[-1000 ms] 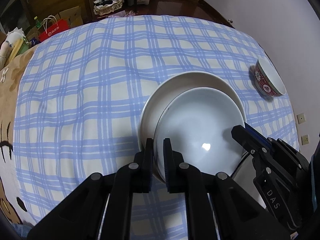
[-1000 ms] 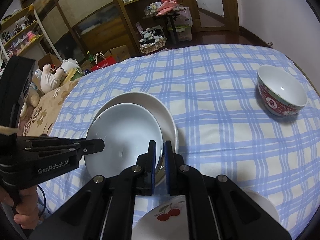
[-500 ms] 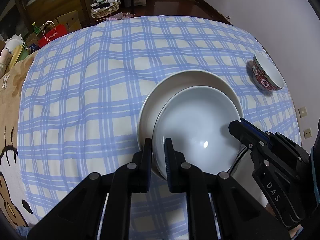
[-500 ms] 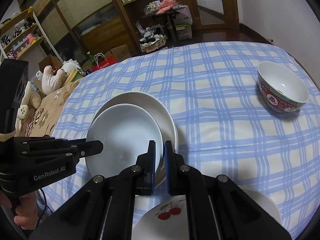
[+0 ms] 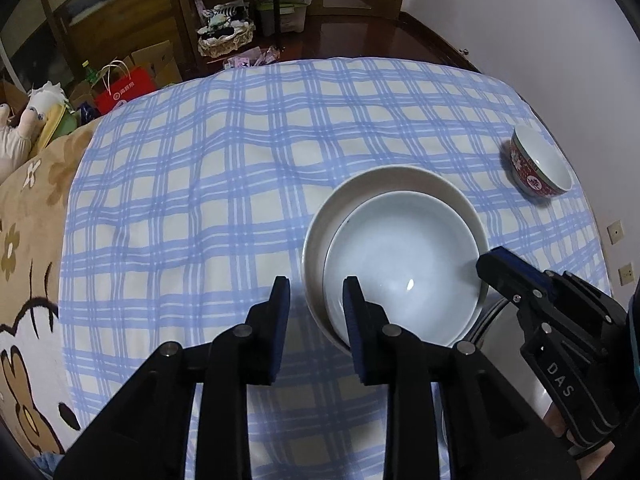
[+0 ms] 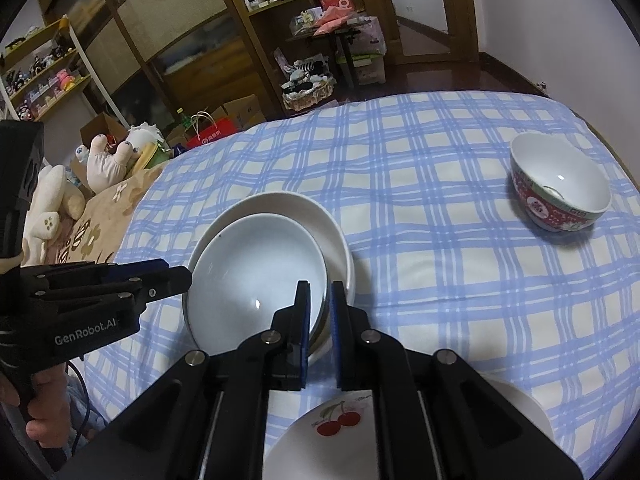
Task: Organize plates and bowls
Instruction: 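Open both tools and release the nested white bowls, then withdraw both tools and move them toward the red-patterned bowl, then close the left tool on the red-patterned bowl rim while the right tool grips it too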
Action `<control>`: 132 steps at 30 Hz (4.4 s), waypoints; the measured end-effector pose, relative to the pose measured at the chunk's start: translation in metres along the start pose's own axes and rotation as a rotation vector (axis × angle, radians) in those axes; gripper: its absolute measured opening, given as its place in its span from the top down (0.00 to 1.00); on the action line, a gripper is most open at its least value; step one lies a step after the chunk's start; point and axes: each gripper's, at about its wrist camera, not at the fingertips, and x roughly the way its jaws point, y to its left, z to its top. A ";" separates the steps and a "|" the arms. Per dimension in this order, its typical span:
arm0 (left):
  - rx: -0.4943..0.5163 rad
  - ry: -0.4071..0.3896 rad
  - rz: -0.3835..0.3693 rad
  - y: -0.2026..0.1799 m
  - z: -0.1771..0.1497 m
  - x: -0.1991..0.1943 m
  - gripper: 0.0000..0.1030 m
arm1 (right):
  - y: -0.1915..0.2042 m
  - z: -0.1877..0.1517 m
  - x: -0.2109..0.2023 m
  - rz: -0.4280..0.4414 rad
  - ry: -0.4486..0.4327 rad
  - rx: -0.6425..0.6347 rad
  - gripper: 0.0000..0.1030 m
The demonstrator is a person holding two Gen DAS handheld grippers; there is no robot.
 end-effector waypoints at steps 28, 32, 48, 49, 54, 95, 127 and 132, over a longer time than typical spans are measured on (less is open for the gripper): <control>0.068 -0.148 -0.060 -0.044 0.007 -0.064 0.11 | -0.086 0.013 -0.120 -0.211 -0.226 0.150 0.01; 0.092 -0.177 -0.074 -0.060 0.018 -0.074 0.11 | -0.100 0.017 -0.136 -0.228 -0.268 0.175 0.01; 0.135 -0.289 -0.158 -0.122 0.065 -0.079 0.11 | -0.147 0.031 -0.152 -0.278 -0.351 0.261 0.01; 0.137 -0.288 -0.160 -0.124 0.068 -0.076 0.11 | -0.151 0.032 -0.151 -0.283 -0.356 0.261 0.01; 0.146 -0.278 -0.169 -0.136 0.084 -0.057 0.11 | -0.162 0.037 -0.147 -0.301 -0.371 0.255 0.01; 0.250 -0.039 -0.148 -0.222 0.150 0.114 0.12 | -0.246 0.051 -0.026 -0.240 -0.170 0.419 0.18; 0.281 0.062 -0.222 -0.227 0.109 0.083 0.95 | -0.212 0.032 -0.028 -0.132 -0.029 0.421 0.90; 0.240 0.051 -0.224 -0.211 0.102 0.062 0.95 | -0.193 0.034 -0.042 -0.125 -0.058 0.395 0.90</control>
